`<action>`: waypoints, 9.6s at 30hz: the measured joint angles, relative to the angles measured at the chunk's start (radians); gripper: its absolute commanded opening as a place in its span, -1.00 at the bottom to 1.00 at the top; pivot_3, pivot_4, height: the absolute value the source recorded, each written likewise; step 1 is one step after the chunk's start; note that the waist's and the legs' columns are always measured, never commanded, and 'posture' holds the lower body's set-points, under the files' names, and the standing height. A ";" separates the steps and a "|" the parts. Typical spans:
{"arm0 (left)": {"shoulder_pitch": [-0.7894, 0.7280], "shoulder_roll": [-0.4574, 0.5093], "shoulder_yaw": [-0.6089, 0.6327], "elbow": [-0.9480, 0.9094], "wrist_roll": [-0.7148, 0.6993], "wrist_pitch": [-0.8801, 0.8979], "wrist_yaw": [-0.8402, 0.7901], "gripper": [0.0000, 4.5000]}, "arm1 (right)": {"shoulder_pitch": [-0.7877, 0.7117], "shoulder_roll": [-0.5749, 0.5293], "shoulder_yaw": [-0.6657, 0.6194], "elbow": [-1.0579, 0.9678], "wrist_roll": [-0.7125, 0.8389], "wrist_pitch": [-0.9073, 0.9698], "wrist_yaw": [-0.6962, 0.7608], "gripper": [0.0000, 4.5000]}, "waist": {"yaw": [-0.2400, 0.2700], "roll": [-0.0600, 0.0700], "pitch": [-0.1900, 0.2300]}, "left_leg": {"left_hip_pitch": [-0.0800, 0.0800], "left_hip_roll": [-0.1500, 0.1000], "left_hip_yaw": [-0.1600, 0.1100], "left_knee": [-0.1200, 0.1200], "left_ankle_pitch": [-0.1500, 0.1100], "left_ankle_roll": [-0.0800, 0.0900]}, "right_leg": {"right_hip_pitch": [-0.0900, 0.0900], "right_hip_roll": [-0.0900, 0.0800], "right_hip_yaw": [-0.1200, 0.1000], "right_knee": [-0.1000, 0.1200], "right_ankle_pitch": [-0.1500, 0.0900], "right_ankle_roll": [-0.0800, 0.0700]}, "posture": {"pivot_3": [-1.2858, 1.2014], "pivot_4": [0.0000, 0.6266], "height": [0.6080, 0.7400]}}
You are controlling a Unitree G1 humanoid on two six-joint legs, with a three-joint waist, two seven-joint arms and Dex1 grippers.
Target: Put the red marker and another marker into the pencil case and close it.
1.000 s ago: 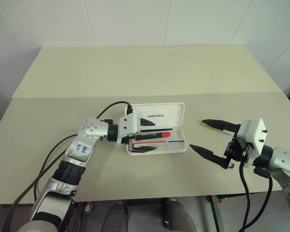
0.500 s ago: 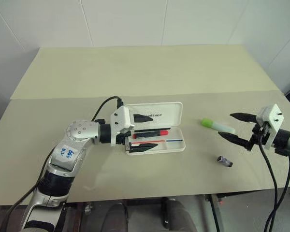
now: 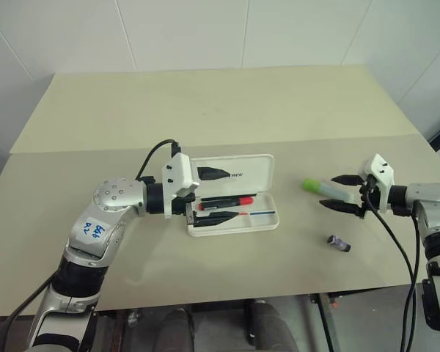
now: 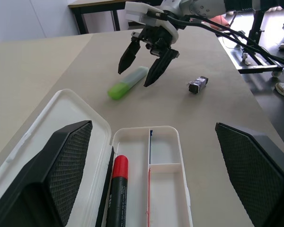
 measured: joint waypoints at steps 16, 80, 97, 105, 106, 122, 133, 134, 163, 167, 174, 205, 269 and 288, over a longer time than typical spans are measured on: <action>0.002 0.065 0.017 -0.066 -0.027 0.044 0.026 1.00 | -0.104 0.010 0.001 0.246 -0.095 -0.087 0.014 -0.51 | 0.002 0.000 0.000 | 0.000 -0.001 0.000 0.002 0.001 -0.002 | 0.001 0.000 0.002 0.000 0.000 -0.001 | 0.03 -0.52 1.00; 0.393 0.253 0.254 -0.003 -0.046 -0.270 -0.134 1.00 | 0.015 0.383 0.386 -0.734 0.054 0.271 0.054 -0.51 | 0.000 0.002 0.002 | -0.004 0.000 0.004 -0.001 0.000 -0.004 | -0.013 0.000 0.003 0.013 -0.002 0.000 | 0.03 -0.52 1.00; 0.392 0.252 0.253 -0.016 -0.046 -0.269 -0.123 1.00 | -0.005 0.431 0.393 -0.639 0.008 0.216 0.076 0.43 | 0.000 0.002 0.002 | -0.004 0.000 0.004 -0.001 0.000 -0.004 | -0.014 0.000 0.003 0.012 -0.002 0.001 | 0.03 -0.52 1.00; 0.381 0.252 0.243 -0.016 -0.046 -0.267 -0.122 1.00 | -0.012 0.433 0.392 -0.638 0.009 0.205 0.076 0.99 | 0.000 0.002 0.002 | -0.004 0.000 0.004 -0.001 0.000 -0.004 | -0.014 0.000 0.003 0.012 -0.002 0.001 | 0.03 -0.52 1.00; 0.378 0.252 0.240 -0.016 -0.046 -0.267 -0.122 1.00 | -0.017 0.433 0.390 -0.641 0.010 0.206 0.076 0.99 | 0.000 0.002 0.002 | -0.004 0.000 0.004 -0.001 0.000 -0.004 | -0.014 0.000 0.003 0.012 -0.002 0.001 | 0.03 -0.52 1.00; 0.321 0.199 0.147 -0.049 -0.082 -0.216 -0.125 1.00 | 0.378 0.137 0.029 -1.296 0.307 0.611 -0.076 0.99 | 0.029 0.001 0.002 | -0.006 0.000 0.004 -0.001 -0.002 -0.006 | -0.014 -0.001 0.002 0.007 -0.003 -0.001 | 0.03 -0.52 1.00; 0.278 0.163 0.076 -0.065 -0.100 -0.173 -0.122 1.00 | 0.797 -0.003 -0.346 -1.366 0.266 0.617 -0.277 0.99 | 0.025 -0.001 0.002 | -0.004 0.000 0.006 0.001 -0.001 -0.004 | -0.012 0.000 0.007 0.006 -0.009 -0.012 | 0.03 -0.52 1.00; 0.276 0.160 0.076 -0.065 -0.101 -0.172 -0.122 1.00 | 0.826 0.013 -0.372 -1.398 0.268 0.631 -0.313 0.99 | 0.025 -0.001 0.002 | -0.003 0.000 0.006 0.001 -0.001 -0.004 | -0.012 0.001 0.008 0.006 -0.009 -0.012 | 0.03 -0.52 1.00; 0.144 0.133 0.025 0.059 -0.095 -0.192 -0.194 1.00 | 0.970 0.077 -0.402 -1.047 0.235 0.339 -0.297 0.99 | 0.002 -0.006 0.001 | 0.000 -0.001 0.005 0.001 -0.001 -0.004 | -0.010 0.008 0.020 0.004 -0.007 -0.012 | 0.03 -0.52 1.00; 0.140 0.133 0.025 0.059 -0.093 -0.192 -0.191 1.00 | 0.936 0.078 -0.353 -1.043 0.235 0.336 -0.297 0.99 | 0.002 -0.006 0.001 | 0.000 -0.001 0.005 0.001 -0.001 -0.004 | -0.011 0.009 0.021 0.005 -0.006 -0.011 | 0.03 -0.52 1.00; 0.140 0.135 0.026 0.058 -0.093 -0.192 -0.187 1.00 | 0.896 0.096 -0.299 -1.046 0.236 0.336 -0.305 0.99 | 0.002 -0.006 0.001 | 0.000 -0.001 0.005 0.001 -0.001 -0.004 | -0.011 0.009 0.021 0.005 -0.006 -0.011 | 0.03 -0.52 1.00; 0.161 0.166 0.051 0.050 -0.088 -0.194 -0.171 1.00 | 0.578 0.051 -0.132 -1.144 0.271 0.386 -0.249 -0.82 | -0.001 -0.007 0.000 | 0.001 0.000 0.005 0.001 -0.001 -0.004 | -0.013 0.011 0.024 0.006 -0.005 -0.011 | 0.03 -0.52 1.00; 0.254 0.179 0.155 -0.017 -0.102 -0.192 -0.113 0.59 | 0.389 0.071 -0.056 -1.207 0.344 0.468 -0.051 1.00 | 0.005 -0.007 0.001 | -0.001 0.000 0.005 0.000 -0.003 -0.005 | -0.014 0.012 0.024 0.006 -0.001 -0.004 | 0.03 -0.52 1.00; 0.284 0.104 0.288 0.145 -0.114 -0.236 -0.001 -0.97 | 0.499 0.030 -0.153 -1.291 0.367 0.467 -0.174 1.00 | 0.001 -0.009 0.001 | 0.001 0.000 0.005 0.001 -0.002 -0.003 | -0.014 0.013 0.026 0.005 -0.002 -0.013 | 0.03 -0.52 1.00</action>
